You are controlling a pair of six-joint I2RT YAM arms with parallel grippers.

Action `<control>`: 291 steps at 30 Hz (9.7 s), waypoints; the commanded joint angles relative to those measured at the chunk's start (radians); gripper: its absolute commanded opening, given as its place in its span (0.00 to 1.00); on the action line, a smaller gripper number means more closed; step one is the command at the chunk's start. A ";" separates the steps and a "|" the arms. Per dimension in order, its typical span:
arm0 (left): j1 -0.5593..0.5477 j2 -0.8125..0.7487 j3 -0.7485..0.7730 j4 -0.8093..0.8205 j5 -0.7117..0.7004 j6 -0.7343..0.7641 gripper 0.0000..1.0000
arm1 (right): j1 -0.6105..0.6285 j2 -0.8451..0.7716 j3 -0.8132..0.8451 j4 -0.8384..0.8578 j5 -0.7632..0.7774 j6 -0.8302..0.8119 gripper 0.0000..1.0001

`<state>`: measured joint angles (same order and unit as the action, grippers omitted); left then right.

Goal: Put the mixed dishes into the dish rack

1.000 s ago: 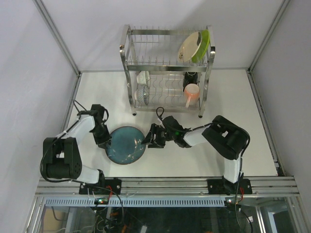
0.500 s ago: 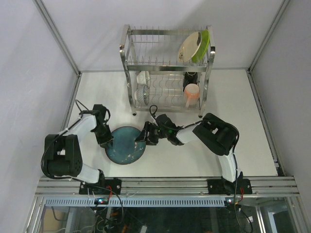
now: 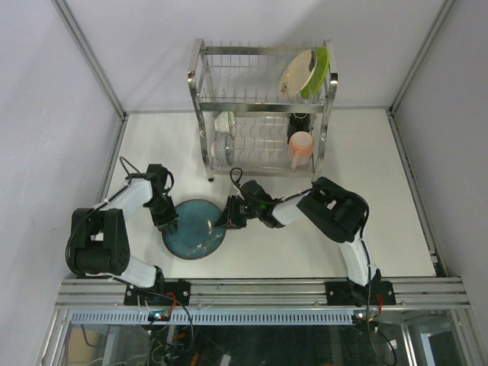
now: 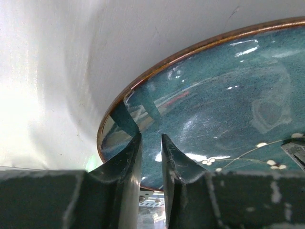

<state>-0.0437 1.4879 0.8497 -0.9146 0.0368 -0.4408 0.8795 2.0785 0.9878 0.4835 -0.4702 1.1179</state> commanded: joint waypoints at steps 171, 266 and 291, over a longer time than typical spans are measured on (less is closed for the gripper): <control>-0.042 -0.165 0.186 0.297 0.100 -0.014 0.46 | -0.316 -0.627 0.851 -0.287 1.058 -1.013 0.00; -0.025 -0.365 0.162 0.182 0.074 -0.019 0.47 | -0.182 -0.543 0.768 -0.478 1.403 -1.196 0.40; -0.013 -0.595 0.182 0.320 -0.019 -0.066 1.00 | -0.211 -1.093 0.341 -0.860 1.086 -0.893 0.99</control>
<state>-0.0666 0.9012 1.0096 -0.6331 0.0834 -0.5041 0.6933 1.1183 1.4437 -0.1848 0.7467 0.0822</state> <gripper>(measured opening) 0.987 0.870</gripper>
